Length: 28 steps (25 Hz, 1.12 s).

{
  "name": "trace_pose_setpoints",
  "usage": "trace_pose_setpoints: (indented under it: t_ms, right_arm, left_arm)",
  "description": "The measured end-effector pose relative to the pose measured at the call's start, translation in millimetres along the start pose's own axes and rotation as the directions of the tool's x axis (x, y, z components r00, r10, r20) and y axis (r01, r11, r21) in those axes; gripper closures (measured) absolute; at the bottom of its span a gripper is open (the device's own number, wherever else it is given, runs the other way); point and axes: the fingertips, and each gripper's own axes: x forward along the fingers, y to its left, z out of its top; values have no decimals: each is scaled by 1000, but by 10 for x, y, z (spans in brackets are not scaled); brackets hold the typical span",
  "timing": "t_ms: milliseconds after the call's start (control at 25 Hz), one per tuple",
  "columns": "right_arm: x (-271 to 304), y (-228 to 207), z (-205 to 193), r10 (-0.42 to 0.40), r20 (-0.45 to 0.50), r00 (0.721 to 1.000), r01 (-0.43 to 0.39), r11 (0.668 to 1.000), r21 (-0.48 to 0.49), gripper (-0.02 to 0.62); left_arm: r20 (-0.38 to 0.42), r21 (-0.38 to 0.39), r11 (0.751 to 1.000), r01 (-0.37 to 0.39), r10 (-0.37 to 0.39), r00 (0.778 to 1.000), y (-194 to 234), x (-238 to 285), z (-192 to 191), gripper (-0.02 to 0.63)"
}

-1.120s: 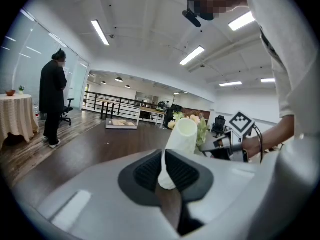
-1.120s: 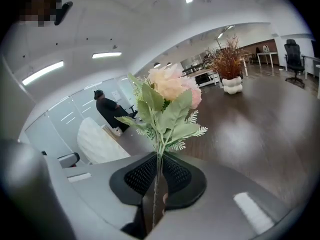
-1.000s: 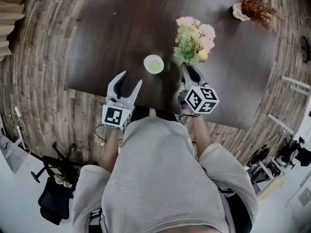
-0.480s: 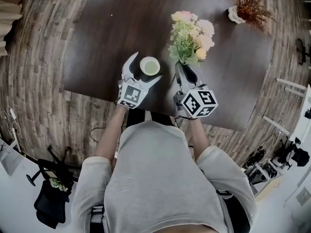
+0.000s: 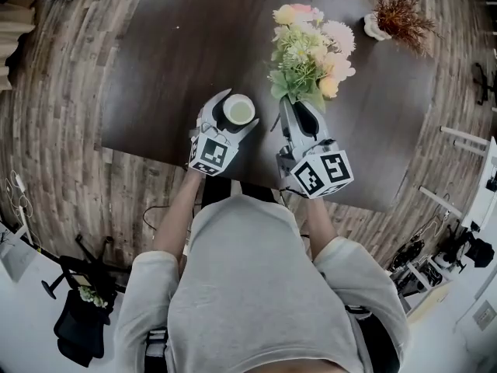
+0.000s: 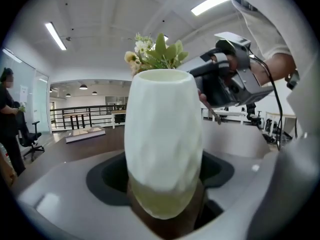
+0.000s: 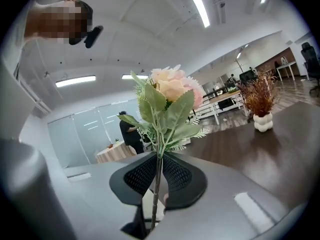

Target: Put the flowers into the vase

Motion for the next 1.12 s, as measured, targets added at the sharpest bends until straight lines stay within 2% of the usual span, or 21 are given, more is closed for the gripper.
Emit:
trace_pose_setpoints:
  t_ms: [120,280,400,520,680,1120]
  right_arm:
    - [-55,257,387,74,105,992,-69,996,-49,558]
    - [-49,626,791,194,231,953,-169,978,-123,557]
    - [16,795,907,273,270,923,-239,959,-151,555]
    - [128,969,807,311,274,910,-269,946,-182,554]
    - [226,1219,429,325,253,911,-277,938,-209,554]
    - [245,884,188,282,164,945,-235,937,-258,537]
  left_arm:
    - [3,0,1000,0,0,1000,-12,-3,25,222]
    - [3,-1,1000,1,-1,1000,-10,4,27,222]
    - [-1,-3,1000,2,-2,1000,-28,27,48,222]
    - [3,-3,1000,2,-2,1000,-3,-22,-14,222]
    - [10,-1,1000,-1,1,1000,26,-207,-221,222]
    - [9,-6,1000,1,-1,1000,42,12,19,224]
